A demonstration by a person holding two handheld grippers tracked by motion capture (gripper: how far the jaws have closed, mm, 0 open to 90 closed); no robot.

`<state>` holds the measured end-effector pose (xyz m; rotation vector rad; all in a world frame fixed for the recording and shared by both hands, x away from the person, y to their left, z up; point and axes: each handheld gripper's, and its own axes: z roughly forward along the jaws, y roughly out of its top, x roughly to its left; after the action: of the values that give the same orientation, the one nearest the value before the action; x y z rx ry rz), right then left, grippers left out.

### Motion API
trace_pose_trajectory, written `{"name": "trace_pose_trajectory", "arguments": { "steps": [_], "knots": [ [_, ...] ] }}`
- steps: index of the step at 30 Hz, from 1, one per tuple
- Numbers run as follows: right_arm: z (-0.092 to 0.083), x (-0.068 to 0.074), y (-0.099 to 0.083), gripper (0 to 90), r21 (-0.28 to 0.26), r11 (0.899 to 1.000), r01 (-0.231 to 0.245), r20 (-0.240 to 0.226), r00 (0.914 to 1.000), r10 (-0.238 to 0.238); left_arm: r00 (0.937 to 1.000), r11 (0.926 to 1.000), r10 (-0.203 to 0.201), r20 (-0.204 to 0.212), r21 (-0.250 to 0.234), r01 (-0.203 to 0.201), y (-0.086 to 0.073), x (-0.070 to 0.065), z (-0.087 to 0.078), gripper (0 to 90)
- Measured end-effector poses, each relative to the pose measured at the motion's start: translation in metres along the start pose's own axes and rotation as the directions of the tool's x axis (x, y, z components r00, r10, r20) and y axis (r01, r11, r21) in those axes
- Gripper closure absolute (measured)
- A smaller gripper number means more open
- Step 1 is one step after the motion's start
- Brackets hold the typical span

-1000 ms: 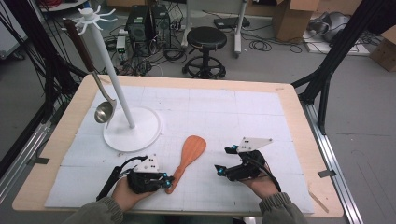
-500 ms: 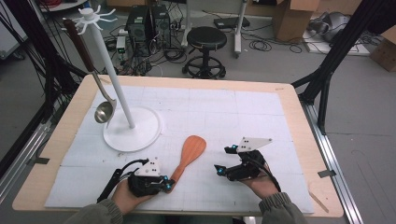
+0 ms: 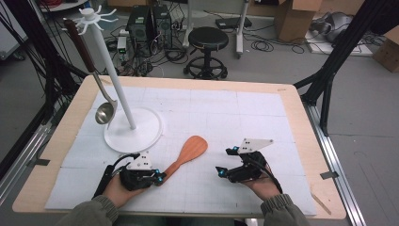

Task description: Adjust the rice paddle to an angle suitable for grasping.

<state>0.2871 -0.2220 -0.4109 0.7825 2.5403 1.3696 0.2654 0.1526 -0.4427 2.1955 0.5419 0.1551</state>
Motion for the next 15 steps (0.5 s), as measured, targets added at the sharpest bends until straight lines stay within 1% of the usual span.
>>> {"name": "trace_pose_trajectory", "arguments": {
  "steps": [2, 4, 6, 11, 15],
  "knots": [
    [0.000, 0.000, 0.000, 20.3, 0.004, 1.000, -0.004, -0.003, 1.0000, 0.004, 0.9999, 1.0000, -0.006, -0.010, -0.004, 0.006, -0.001, 0.004, -0.001, 89.5],
    [0.001, 0.000, 0.000, 20.3, 0.003, 1.000, 0.002, -0.003, 1.0000, -0.002, 0.9997, 0.9998, -0.016, -0.021, -0.008, 0.016, -0.002, 0.008, -0.003, 89.5],
    [0.001, 0.001, 0.000, 20.2, 0.005, 1.000, -0.001, -0.005, 1.0000, 0.001, 0.9995, 0.9998, -0.016, -0.028, -0.008, 0.016, -0.003, 0.012, -0.004, 89.5],
    [0.002, 0.001, 0.000, 20.2, 0.010, 1.000, -0.001, -0.006, 1.0000, 0.001, 0.9988, 0.9994, -0.031, -0.038, -0.017, 0.030, -0.004, 0.017, -0.005, 89.4],
    [0.002, 0.000, 0.000, 20.2, 0.007, 1.000, 0.003, -0.006, 1.0000, -0.003, 0.9985, 0.9985, -0.033, -0.044, -0.045, 0.031, -0.002, 0.018, -0.006, 83.6]
  ]
}}
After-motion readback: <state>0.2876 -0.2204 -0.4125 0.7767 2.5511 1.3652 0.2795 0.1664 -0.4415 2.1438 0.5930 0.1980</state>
